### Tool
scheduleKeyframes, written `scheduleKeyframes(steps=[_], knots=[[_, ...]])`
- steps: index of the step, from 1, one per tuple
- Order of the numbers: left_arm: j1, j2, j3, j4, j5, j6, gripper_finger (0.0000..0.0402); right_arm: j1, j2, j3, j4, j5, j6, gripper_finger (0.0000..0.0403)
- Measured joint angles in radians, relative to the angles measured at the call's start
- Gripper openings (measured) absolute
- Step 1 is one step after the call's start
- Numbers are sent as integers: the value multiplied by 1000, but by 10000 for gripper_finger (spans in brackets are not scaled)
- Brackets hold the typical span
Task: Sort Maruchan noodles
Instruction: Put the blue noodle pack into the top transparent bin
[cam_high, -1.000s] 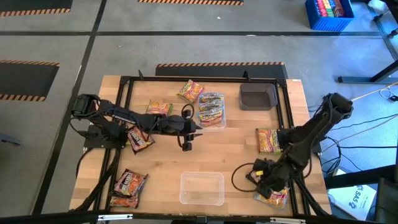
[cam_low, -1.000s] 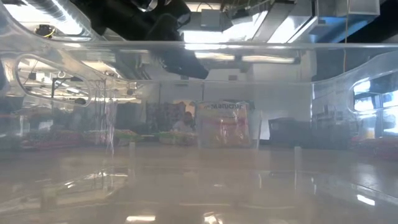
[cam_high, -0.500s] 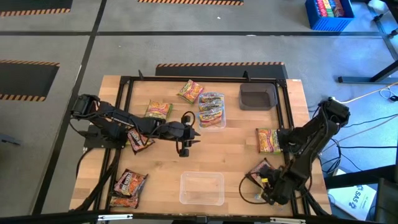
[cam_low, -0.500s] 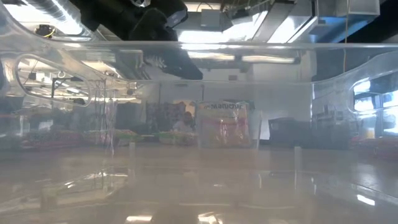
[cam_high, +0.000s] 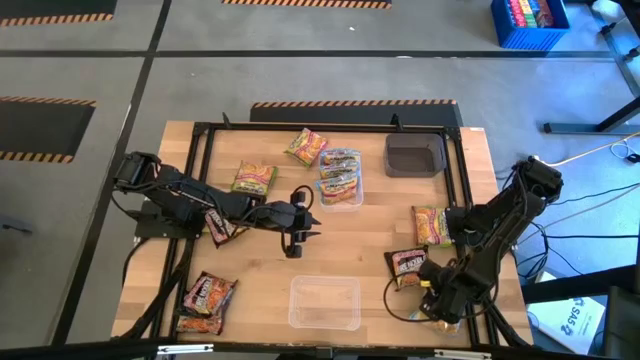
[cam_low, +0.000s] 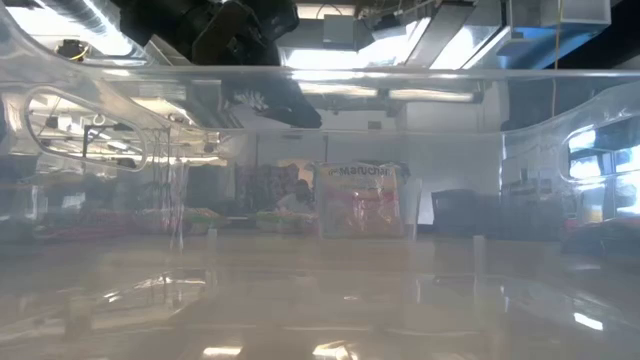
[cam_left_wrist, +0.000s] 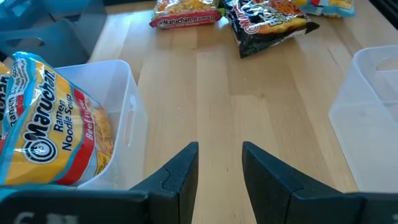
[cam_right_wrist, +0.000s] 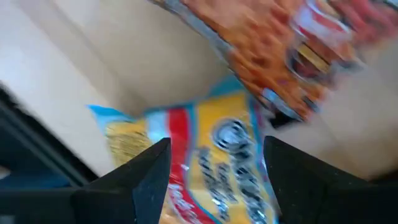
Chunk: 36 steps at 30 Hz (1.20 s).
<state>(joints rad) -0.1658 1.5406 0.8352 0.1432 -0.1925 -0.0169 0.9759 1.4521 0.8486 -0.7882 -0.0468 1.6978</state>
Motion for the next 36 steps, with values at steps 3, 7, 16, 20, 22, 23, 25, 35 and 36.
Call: scheduleKeyframes(steps=[3, 7, 16, 20, 22, 23, 25, 35, 36], knots=[[0, 0, 0, -4, 2, -6, 117, 0, -1, -15, 3, -25, 3, 239], [0, 0, 0, -3, 3, -8, 117, 0, -19, -62, 31, -65, -12, 239], [0, 0, -23, -3, 4, -11, 117, 0, -171, -212, 209, -88, -5, 239], [0, 0, -30, -3, 4, -34, 117, 51, -261, -290, 310, -51, 53, 239], [1, 0, -30, 5, 4, -41, 117, 85, -281, -322, 324, -35, 94, 239], [0, 0, -30, 6, 4, -41, 117, 106, -288, -336, 316, -23, 117, 239], [0, 0, -30, 7, 4, -37, 117, 145, -292, -359, 316, 15, 170, 239], [1, 0, -30, 9, 3, -41, 117, 183, -282, -377, 396, 88, 286, 239], [1, 0, -30, 9, 3, -41, 117, 183, -274, -376, 400, 86, 285, 239]])
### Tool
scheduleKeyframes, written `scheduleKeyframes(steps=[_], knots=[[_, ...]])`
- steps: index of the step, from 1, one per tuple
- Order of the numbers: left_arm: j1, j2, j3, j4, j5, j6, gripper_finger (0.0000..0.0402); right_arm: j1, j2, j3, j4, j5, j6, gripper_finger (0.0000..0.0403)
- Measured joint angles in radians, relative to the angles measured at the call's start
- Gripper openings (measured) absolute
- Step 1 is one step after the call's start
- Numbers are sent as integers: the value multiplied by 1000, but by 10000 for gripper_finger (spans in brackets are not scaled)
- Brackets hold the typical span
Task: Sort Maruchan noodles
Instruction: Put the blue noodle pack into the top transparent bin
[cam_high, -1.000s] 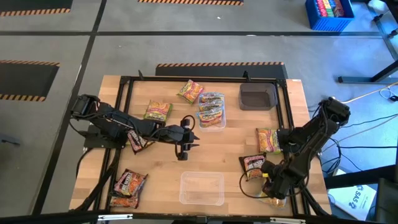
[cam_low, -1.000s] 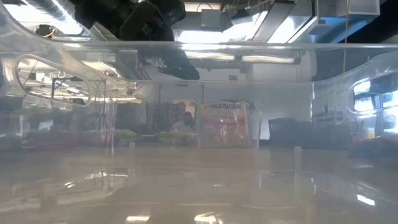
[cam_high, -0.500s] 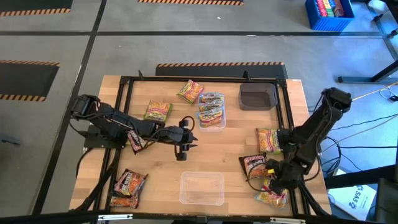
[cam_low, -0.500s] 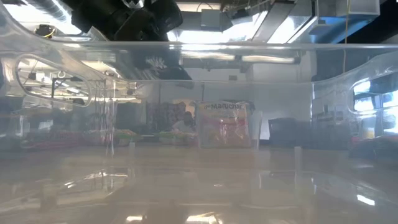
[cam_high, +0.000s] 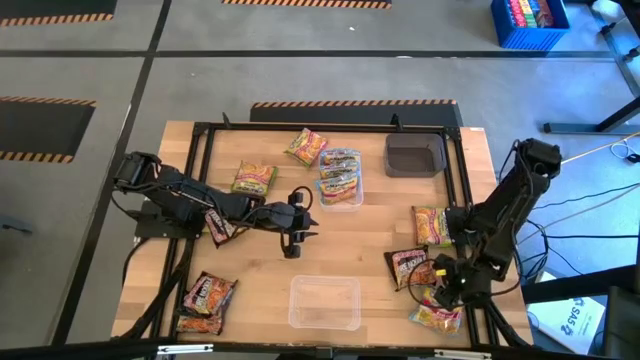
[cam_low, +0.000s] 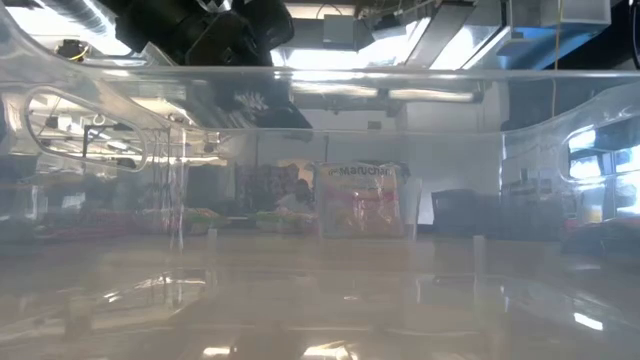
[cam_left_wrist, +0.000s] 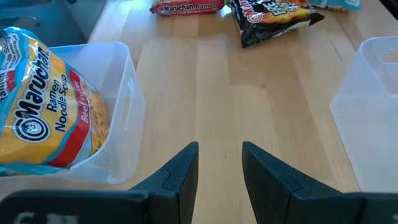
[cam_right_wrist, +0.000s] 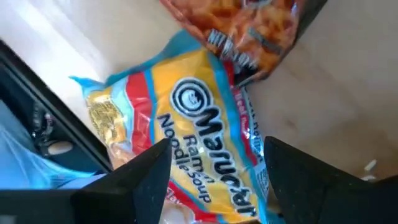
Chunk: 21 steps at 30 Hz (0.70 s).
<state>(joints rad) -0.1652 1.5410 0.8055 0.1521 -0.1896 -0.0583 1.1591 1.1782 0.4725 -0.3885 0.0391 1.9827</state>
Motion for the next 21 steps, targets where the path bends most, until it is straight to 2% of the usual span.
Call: scheduleKeyframes(steps=[6, 12, 21], knots=[[0, 0, 0, 0, -2, -1, 117, -3, 64, 5, 13, -37, -20, 238], [0, 0, 0, 0, -3, -2, 117, -2, 69, 8, 18, -24, -33, 237], [0, 0, 0, -1, -3, -2, 117, -45, 72, 5, 22, -34, -90, 182]])
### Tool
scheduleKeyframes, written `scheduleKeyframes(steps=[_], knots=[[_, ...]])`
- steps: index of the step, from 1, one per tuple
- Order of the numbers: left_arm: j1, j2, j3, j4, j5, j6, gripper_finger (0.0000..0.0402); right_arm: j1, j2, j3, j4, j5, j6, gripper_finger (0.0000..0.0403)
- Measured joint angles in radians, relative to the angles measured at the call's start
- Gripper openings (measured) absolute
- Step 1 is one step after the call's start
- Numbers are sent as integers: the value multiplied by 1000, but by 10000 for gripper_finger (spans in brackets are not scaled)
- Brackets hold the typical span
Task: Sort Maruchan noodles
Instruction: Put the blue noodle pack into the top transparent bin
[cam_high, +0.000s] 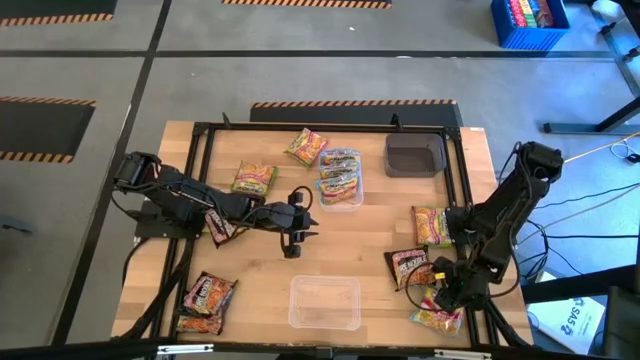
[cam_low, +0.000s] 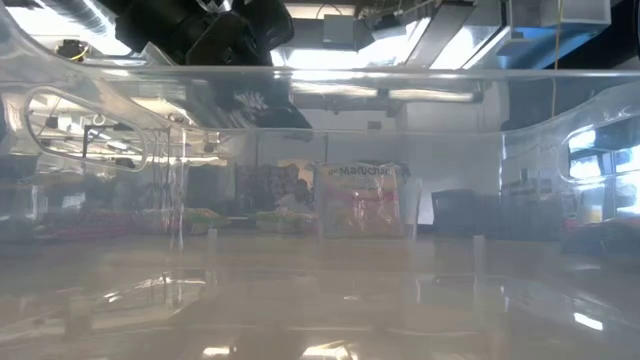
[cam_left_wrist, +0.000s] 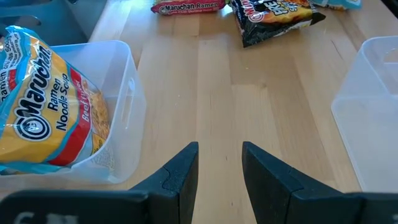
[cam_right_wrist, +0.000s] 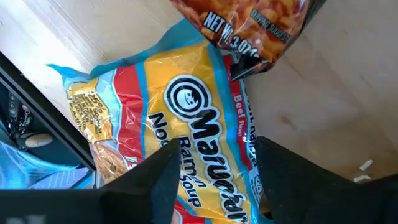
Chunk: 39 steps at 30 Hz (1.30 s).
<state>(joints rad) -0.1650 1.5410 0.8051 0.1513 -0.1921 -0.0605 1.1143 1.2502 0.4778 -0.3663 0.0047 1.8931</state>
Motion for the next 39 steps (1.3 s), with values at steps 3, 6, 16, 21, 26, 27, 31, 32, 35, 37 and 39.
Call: scheduleKeyframes(steps=[3, 6, 16, 21, 26, 27, 31, 32, 35, 37, 39], knots=[[0, 0, 0, 0, 0, 0, 117, -34, 0, 1, -11, -21, -25, 173], [1, 0, 0, -1, 0, 0, 117, -59, 2, 2, -19, -48, -40, 171], [1, 0, 0, -1, -6, 10, 117, -64, 4, 0, 21, 108, -155, 91], [1, 0, 0, -1, -6, 10, 117, -64, 2, 0, 16, 87, -197, 16], [1, 0, 0, -1, -6, 10, 117, -64, -2, 0, 25, 111, -251, 11], [1, 0, 0, -1, -6, 10, 117, -64, -5, 0, 28, 122, -260, 10], [1, 0, 0, -1, -5, 10, 117, -63, -17, 38, -6, 173, -340, 4], [1, 0, 0, -1, -5, 11, 117, -63, -19, 58, -8, 192, -363, 4], [1, 0, 0, 0, -5, 11, 117, -63, -21, 123, -38, 259, -435, 3], [1, 0, 0, 0, -5, 11, 117, -64, -21, 158, -70, 308, -468, 3], [1, 0, 0, 0, -5, 10, 117, -78, -21, 191, -106, 345, -516, 2]])
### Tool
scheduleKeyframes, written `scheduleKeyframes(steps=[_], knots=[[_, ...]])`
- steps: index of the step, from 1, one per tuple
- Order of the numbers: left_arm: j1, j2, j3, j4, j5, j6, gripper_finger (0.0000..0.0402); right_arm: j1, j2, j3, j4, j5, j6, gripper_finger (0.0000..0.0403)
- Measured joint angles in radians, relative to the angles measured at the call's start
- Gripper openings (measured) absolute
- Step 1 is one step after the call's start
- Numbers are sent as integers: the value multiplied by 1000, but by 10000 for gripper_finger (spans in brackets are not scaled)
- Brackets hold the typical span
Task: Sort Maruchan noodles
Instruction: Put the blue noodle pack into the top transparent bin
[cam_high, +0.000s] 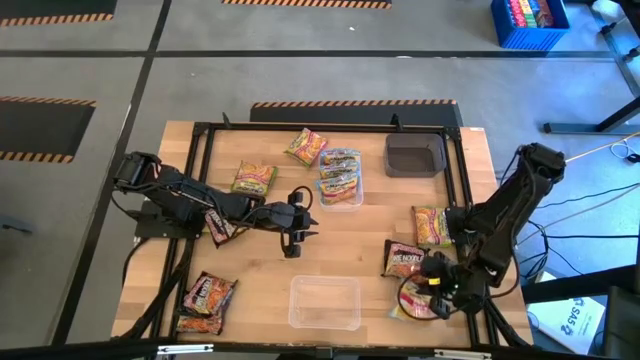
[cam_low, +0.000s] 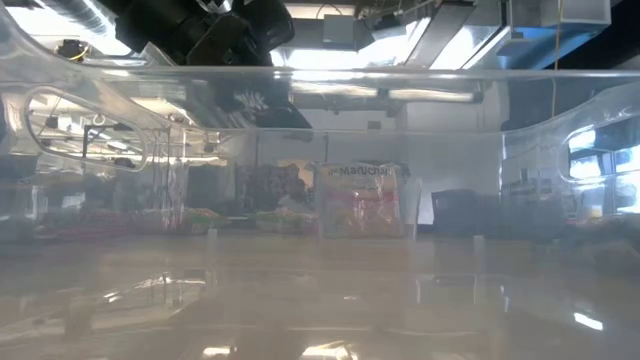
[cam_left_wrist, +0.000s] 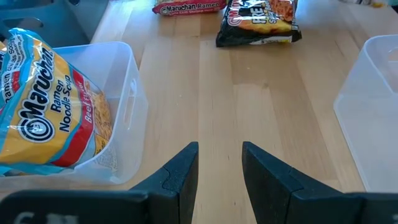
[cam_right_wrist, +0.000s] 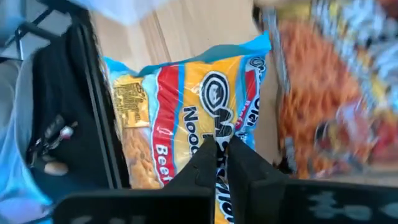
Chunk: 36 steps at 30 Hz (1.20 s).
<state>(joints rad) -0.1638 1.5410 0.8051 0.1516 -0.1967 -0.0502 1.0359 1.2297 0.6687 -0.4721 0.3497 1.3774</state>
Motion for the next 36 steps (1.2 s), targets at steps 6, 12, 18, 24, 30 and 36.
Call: scheduleKeyframes(steps=[6, 12, 18, 24, 30, 36], knots=[[0, 0, 0, 0, 1, 0, 117, -89, -1, 66, -5, 120, -219, 2], [0, 0, 0, -1, 2, -7, 117, -223, -2, 138, -3, 277, -520, 1], [0, -43, -2, -67, 88, 20, 117, -356, -2, 227, 0, 458, -862, 1], [-1, -139, -18, -94, 106, 40, 117, -517, 0, 263, 78, 530, -1125, 1], [-2, -235, -135, -12, 114, 53, 117, -655, 8, 264, 208, 542, -1355, 1], [3, -280, -279, 208, 112, 64, 117, -737, 75, 265, 377, 496, -1581, 1]])
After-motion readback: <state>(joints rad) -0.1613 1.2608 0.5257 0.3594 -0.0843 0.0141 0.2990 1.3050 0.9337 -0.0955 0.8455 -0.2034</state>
